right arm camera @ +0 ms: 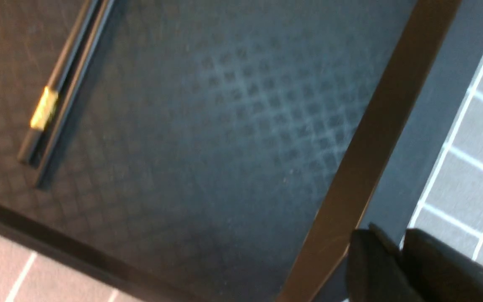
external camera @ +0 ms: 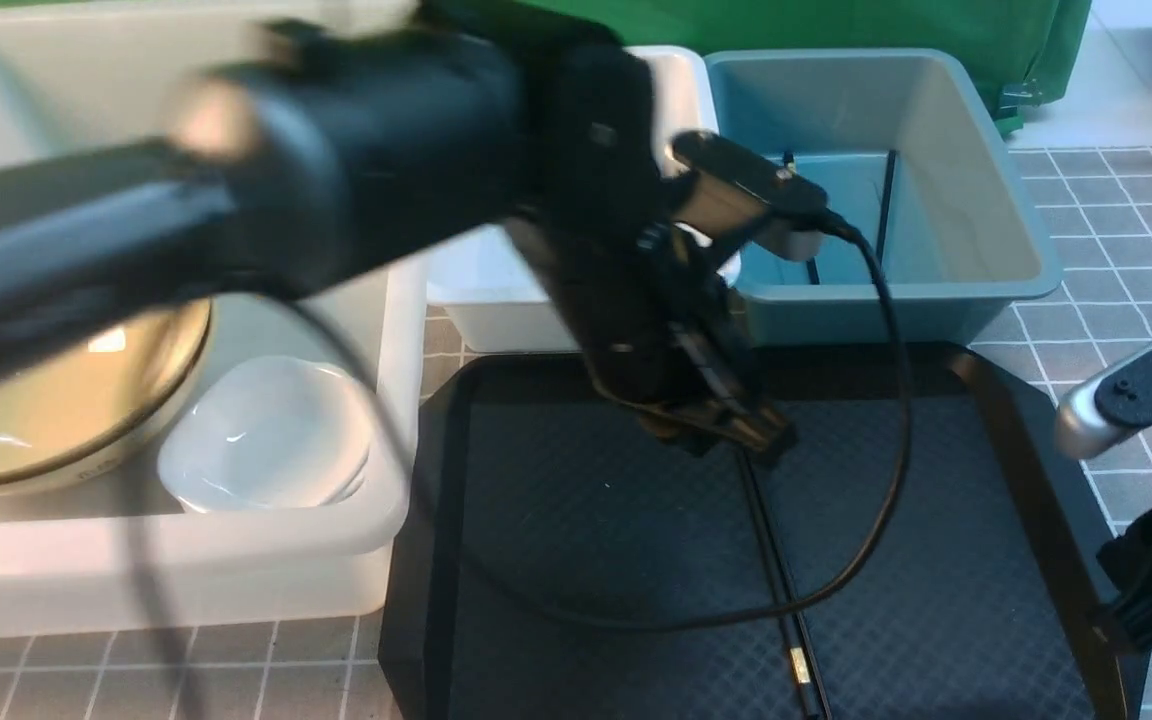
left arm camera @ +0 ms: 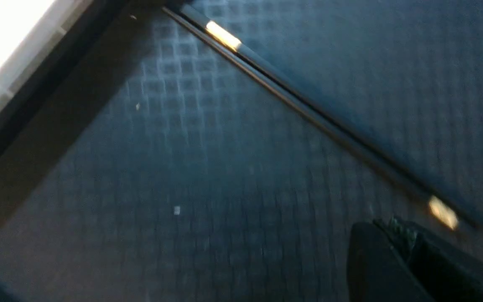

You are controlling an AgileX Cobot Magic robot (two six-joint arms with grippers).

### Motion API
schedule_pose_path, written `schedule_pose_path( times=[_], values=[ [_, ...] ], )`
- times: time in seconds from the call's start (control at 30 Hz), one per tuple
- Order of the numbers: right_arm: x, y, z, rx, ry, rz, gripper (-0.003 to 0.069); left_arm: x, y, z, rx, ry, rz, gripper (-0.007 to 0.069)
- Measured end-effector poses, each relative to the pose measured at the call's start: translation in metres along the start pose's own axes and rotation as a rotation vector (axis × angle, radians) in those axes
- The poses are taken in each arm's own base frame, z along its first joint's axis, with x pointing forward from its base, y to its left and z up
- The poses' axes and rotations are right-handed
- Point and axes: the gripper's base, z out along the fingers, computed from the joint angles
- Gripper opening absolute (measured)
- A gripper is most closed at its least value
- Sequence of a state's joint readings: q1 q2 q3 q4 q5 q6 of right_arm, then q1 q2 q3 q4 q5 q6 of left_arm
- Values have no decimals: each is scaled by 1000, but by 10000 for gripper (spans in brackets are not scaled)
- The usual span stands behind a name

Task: On grey table put chopsticks spoon bowls plates into blue grey white boxes.
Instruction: 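Grasp the chopsticks lying on the black tray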

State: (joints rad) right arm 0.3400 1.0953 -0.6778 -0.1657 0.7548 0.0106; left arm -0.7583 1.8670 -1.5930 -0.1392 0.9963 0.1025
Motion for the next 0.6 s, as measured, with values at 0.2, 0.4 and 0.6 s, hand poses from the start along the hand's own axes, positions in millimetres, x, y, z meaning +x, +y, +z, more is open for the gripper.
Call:
schedule_pose_path(
  times=[0.2, 0.4, 0.6],
  values=[
    [-1, 0, -1, 1, -8, 4, 131, -14, 4, 36, 3, 35, -68, 135],
    [-1, 0, -1, 1, -8, 21, 132, -12, 4, 69, -18, 114, -118, 358],
    [-1, 0, -1, 2, -8, 34, 137, -16, -16, 86, -53, 164, -89, 521]
  ],
)
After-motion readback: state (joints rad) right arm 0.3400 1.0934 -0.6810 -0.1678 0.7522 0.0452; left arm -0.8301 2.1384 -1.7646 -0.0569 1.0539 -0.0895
